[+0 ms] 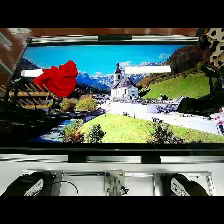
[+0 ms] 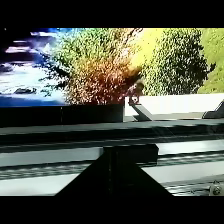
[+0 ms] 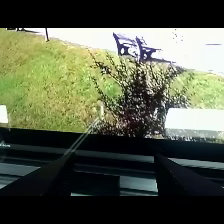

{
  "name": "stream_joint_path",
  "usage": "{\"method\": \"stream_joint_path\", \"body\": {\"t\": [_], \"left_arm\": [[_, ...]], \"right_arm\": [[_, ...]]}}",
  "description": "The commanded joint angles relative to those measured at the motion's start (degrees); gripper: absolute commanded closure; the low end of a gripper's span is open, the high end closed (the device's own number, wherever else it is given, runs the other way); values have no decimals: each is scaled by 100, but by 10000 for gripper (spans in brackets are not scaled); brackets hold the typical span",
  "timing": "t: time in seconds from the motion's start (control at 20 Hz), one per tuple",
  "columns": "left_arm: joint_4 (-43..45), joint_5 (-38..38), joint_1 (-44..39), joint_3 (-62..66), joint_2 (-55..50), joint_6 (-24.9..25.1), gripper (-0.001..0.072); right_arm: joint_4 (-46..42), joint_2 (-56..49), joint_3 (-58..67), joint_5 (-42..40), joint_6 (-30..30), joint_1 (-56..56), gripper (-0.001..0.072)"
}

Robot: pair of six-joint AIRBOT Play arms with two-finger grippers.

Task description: Fold the shirts.

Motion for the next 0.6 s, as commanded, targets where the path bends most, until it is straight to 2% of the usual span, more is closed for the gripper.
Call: {"method": "stream_joint_path", "body": {"t": [0.0,0.55], "left_arm": [[0,-9,2,-4,-13,0,670],[0,-9,2,-2,-24,0,670]], "right_arm": [[22,-13,-28,-63,17,0,94],[76,-15,-190,-1405,179,2,94]]}}
